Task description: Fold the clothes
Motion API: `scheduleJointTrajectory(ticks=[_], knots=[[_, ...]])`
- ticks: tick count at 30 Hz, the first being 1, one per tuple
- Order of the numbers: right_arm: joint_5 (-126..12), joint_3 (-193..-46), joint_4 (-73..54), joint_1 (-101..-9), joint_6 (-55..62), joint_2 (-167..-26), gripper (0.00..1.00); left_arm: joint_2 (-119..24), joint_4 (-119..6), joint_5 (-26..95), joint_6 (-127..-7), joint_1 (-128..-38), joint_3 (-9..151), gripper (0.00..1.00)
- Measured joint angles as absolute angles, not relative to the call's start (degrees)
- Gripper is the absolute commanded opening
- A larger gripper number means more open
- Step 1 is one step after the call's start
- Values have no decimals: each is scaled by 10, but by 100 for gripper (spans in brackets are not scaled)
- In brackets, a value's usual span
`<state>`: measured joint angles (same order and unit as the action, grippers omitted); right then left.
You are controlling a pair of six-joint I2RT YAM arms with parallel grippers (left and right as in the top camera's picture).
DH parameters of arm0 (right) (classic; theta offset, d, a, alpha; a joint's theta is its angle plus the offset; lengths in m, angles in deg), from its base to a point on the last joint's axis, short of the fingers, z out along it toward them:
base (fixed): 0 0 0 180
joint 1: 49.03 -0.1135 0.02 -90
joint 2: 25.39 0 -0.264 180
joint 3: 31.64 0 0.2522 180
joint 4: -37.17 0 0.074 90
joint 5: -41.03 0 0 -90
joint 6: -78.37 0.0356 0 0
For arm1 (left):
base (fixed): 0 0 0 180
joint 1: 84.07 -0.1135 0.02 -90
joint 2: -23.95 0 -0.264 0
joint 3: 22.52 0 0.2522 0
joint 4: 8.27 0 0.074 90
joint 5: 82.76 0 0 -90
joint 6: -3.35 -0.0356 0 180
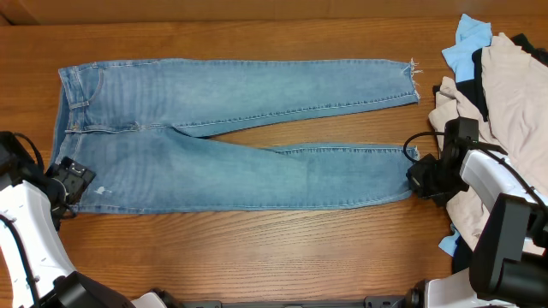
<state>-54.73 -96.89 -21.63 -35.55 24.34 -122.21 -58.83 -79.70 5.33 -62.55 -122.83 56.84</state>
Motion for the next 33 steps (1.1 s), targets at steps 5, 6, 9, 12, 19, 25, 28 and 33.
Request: scheduleJointTrajectory(ticks=[5, 6, 9, 12, 19, 25, 28, 33], knots=[[-547, -969, -216, -356, 243, -1222, 4, -588, -802, 35, -615, -1228, 556, 100], [-547, -969, -216, -356, 242, -1222, 4, -588, -800, 31, -611, -1228, 551, 100], [-547, -968, -216, -356, 234, -1222, 4, -588, -770, 17, -595, -1228, 519, 100], [-547, -968, -216, -356, 229, -1222, 4, -588, -704, 9, -583, -1228, 487, 88], [-547, -968, -216, -356, 218, -1222, 4, -609, -628, 5, -576, -1259, 462, 82], [-547, -968, -217, -356, 214, -1222, 4, -704, -574, 11, -578, -1287, 458, 83], [-547, -968, -217, -356, 214, -1222, 4, -740, -515, 31, -595, -1287, 457, 82], [-547, -968, -217, -356, 214, -1222, 4, -763, -473, 48, -618, -1287, 457, 53]])
